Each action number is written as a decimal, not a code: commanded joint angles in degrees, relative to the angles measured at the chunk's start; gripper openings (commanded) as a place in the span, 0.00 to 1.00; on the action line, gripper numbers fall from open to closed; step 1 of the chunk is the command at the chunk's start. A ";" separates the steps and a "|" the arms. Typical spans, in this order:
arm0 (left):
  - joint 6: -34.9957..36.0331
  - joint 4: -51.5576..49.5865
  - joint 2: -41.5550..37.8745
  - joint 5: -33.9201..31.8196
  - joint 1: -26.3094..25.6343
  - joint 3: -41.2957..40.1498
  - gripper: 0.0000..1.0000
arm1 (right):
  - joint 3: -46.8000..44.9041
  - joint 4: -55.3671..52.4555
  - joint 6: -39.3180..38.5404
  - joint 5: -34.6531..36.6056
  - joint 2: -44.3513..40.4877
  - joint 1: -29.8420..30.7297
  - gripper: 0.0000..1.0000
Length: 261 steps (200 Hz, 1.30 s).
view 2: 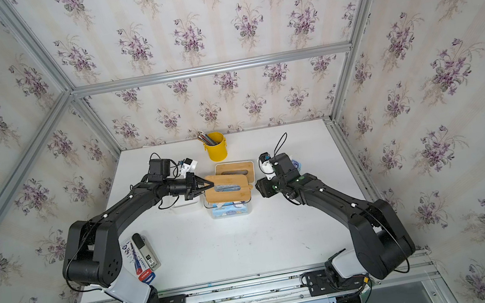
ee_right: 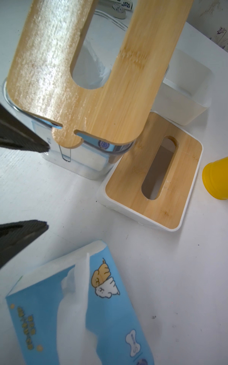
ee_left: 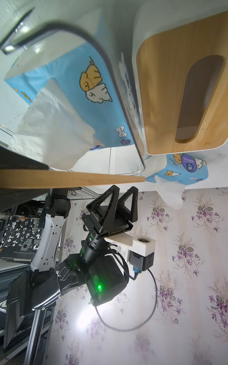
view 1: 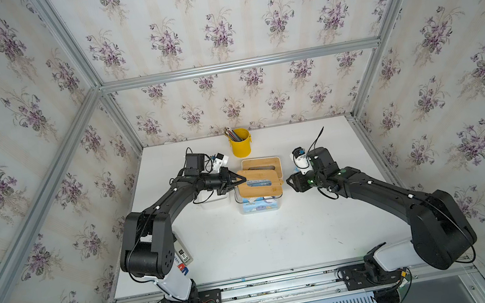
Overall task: Put the tissue paper into the tissue box
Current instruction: Close the box lid on the tissue box.
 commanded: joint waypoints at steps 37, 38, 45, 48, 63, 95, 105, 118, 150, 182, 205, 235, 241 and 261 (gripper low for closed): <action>-3.37 1.82 2.93 0.58 0.85 -0.08 0.00 | 0.53 1.71 0.19 -0.90 0.79 -0.01 0.60; -3.42 1.86 2.96 0.67 0.83 -0.09 0.00 | 0.53 1.77 0.19 -0.91 0.81 -0.01 0.60; -3.55 1.75 3.31 1.26 0.89 0.16 0.00 | 0.62 1.79 0.23 -0.96 0.79 -0.02 0.60; -3.36 1.47 3.50 1.48 0.89 0.32 0.00 | 0.69 1.82 0.20 -1.00 0.82 -0.01 0.60; -1.79 -1.49 3.86 1.47 1.29 1.52 0.00 | 0.62 1.93 0.28 -0.93 0.65 -0.07 0.60; 0.89 -6.68 3.92 1.72 1.67 3.33 0.00 | -0.33 3.01 0.45 -0.81 0.14 -0.10 0.60; 1.34 -7.54 3.52 0.63 1.71 3.18 0.00 | -0.73 3.44 0.45 -0.84 0.13 -0.03 0.60; 1.00 -7.34 3.26 -0.24 1.68 2.73 0.00 | -0.96 3.75 0.54 -0.97 0.30 -0.04 0.60; -2.96 -1.78 2.75 0.39 1.64 -0.19 0.00 | -0.61 3.85 0.58 -1.87 1.05 -0.05 0.60; -4.36 0.50 0.94 -0.29 1.62 -2.69 0.02 | -0.87 4.90 1.32 -1.74 0.94 -0.01 0.60; -5.28 2.02 0.51 -0.14 1.68 -3.68 0.04 | -1.46 5.59 1.42 -1.53 0.41 -0.01 0.60; -5.61 2.81 0.86 -0.54 1.67 -3.99 0.05 | -1.91 5.70 1.55 -1.85 0.44 -0.03 0.60; -5.92 3.28 0.96 -0.50 1.69 -4.10 0.05 | -2.00 5.70 1.59 -1.95 0.55 -0.08 0.60; -6.35 3.92 0.81 -0.64 1.60 -4.23 0.06 | -2.19 5.73 1.81 -2.33 0.47 -0.06 0.60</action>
